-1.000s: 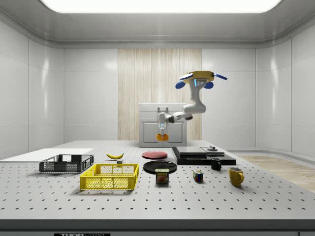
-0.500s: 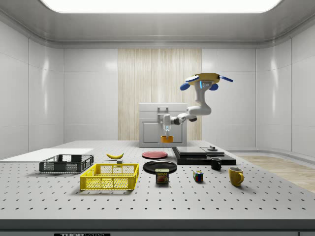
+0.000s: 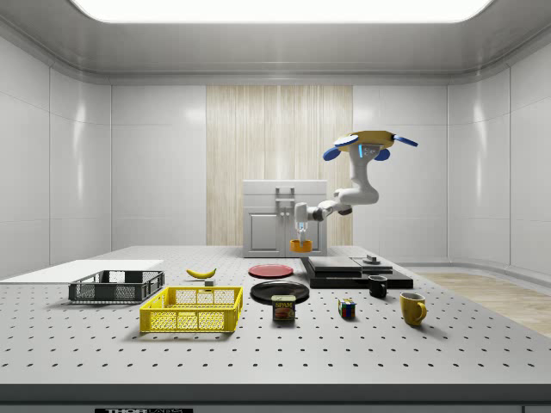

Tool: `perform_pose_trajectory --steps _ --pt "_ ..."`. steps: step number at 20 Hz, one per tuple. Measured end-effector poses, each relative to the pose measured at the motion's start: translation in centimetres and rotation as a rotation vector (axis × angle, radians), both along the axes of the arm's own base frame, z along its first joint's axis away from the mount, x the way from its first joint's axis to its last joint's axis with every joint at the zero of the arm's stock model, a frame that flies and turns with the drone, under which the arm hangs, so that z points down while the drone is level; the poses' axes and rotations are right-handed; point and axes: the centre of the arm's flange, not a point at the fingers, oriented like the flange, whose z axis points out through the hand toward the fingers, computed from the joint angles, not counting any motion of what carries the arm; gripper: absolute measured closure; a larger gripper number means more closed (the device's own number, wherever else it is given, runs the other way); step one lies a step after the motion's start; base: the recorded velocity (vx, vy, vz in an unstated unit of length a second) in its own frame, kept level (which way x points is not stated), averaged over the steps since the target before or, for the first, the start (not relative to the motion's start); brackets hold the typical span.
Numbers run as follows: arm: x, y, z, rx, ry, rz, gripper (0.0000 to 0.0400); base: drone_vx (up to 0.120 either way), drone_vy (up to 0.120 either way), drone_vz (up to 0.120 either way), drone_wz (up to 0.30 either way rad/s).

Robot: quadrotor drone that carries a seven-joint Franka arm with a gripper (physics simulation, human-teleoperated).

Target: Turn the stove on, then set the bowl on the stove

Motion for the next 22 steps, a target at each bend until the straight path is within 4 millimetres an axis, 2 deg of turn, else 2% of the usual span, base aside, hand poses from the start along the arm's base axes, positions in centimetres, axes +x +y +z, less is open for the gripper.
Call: perform_pose_trajectory --steps 17,22 --pt "0.0 0.0 0.0 0.0 0.0 0.0 0.03 -0.12 0.0 0.0 0.0" --pt "0.0 0.0 0.0 0.0 0.0 0.0 0.03 -0.12 0.0 -0.096 0.0"
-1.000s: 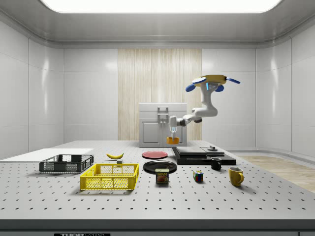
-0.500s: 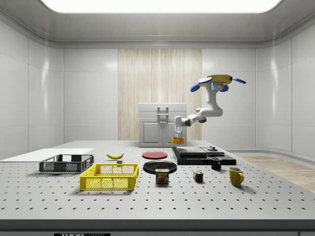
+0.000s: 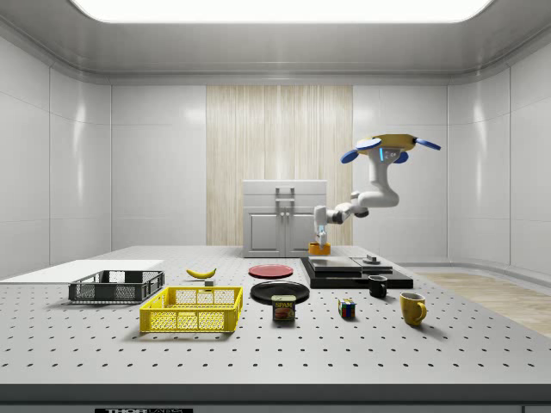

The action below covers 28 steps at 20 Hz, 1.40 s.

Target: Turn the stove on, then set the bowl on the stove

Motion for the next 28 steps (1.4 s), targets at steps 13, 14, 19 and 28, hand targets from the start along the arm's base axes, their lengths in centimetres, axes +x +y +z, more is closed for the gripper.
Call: perform_pose_trajectory --steps 13,14,19,28 --pt "0.0 0.0 1.0 0.0 0.0 0.0 0.03 -0.071 0.0 0.0 0.0" --pt "0.0 0.0 1.4 0.0 0.0 0.0 0.03 0.0 0.0 0.0 0.0" --pt "0.0 0.0 2.9 0.0 0.0 0.0 0.03 0.0 0.0 0.0 0.0" --pt "0.0 0.0 4.1 0.0 0.0 0.0 0.0086 0.0 0.0 0.0 0.0"
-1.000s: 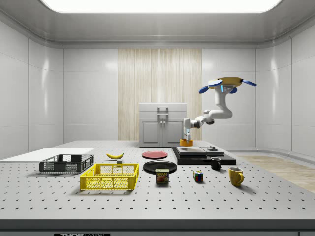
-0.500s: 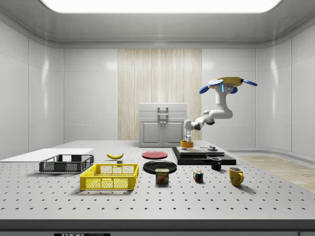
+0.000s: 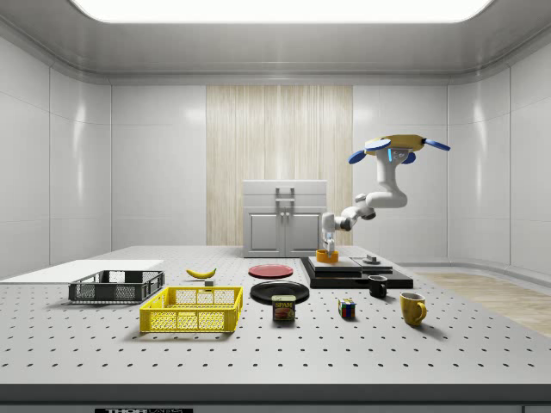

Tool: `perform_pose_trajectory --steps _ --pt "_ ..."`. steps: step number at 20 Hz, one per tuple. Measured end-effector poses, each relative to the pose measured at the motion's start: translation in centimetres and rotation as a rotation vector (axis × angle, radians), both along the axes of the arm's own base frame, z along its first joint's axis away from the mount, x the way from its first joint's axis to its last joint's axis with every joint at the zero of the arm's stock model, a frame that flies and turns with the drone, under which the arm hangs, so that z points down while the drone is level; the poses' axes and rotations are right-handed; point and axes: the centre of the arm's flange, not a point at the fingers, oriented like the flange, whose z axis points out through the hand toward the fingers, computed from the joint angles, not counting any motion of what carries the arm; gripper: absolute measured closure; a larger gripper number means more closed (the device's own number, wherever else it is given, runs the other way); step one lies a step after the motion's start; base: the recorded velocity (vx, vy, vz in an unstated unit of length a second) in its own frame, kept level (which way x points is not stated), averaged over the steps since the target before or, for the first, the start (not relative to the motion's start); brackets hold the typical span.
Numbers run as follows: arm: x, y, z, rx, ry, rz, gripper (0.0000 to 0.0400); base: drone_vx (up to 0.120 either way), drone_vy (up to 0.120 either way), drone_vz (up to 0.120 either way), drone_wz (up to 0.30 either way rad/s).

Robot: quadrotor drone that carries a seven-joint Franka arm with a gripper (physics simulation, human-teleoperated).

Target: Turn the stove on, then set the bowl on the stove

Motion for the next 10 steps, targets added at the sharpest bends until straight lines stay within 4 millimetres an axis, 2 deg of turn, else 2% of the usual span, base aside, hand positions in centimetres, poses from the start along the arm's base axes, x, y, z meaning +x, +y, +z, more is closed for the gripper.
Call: perform_pose_trajectory --steps 4,10 --pt "0.0 0.0 -1.3 0.0 0.0 0.0 0.0032 0.0 0.0 0.0 0.0" --pt "0.0 0.0 -3.3 0.0 0.0 0.0 0.0007 0.0 0.0 0.0 0.0"
